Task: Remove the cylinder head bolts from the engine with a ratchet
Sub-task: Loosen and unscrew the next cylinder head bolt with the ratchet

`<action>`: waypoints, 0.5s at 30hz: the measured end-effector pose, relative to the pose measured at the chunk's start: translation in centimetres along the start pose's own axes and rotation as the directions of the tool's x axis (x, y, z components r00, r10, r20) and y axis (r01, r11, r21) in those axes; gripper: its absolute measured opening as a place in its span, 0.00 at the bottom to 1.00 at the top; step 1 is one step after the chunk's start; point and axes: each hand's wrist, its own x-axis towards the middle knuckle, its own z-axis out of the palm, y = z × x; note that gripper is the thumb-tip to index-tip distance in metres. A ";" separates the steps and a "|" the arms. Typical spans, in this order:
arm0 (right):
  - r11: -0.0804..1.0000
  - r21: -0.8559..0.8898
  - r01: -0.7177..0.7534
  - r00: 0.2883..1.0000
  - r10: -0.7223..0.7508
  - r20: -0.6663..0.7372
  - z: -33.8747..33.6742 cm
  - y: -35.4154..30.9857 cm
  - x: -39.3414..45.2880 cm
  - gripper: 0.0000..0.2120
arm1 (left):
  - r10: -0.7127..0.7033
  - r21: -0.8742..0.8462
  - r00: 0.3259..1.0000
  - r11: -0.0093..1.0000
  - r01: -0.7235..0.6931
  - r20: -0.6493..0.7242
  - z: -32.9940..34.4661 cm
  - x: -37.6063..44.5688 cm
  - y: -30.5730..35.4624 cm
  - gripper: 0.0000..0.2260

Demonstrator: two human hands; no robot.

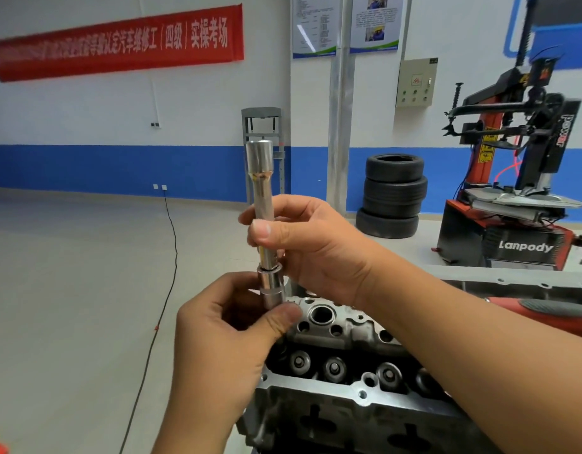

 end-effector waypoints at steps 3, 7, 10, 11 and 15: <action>1.000 0.024 0.017 1.000 -0.017 -0.017 -0.2 -0.1 -0.1 0.07 | 0.007 0.047 0.997 0.999 -0.010 0.077 -0.2 0.0 0.3 0.14; 0.999 0.027 0.028 0.999 -0.028 0.022 -0.7 -0.6 -0.2 0.11 | -0.029 0.026 0.964 0.999 0.023 0.265 -1.2 0.0 0.5 0.12; 1.000 0.000 0.003 0.996 -0.003 0.091 -0.8 -0.8 -0.4 0.08 | -0.022 0.050 0.976 0.999 0.012 0.218 -1.5 0.0 0.1 0.24; 1.000 -0.007 -0.002 0.994 0.003 0.109 -0.7 -0.9 -0.4 0.08 | -0.022 0.040 0.984 0.999 0.015 0.179 -1.5 0.0 0.0 0.25; 0.997 -0.071 0.011 0.998 -0.006 0.069 -0.8 -0.7 -0.3 0.05 | -0.029 0.005 0.996 1.000 0.029 0.080 -0.8 0.1 -1.0 0.17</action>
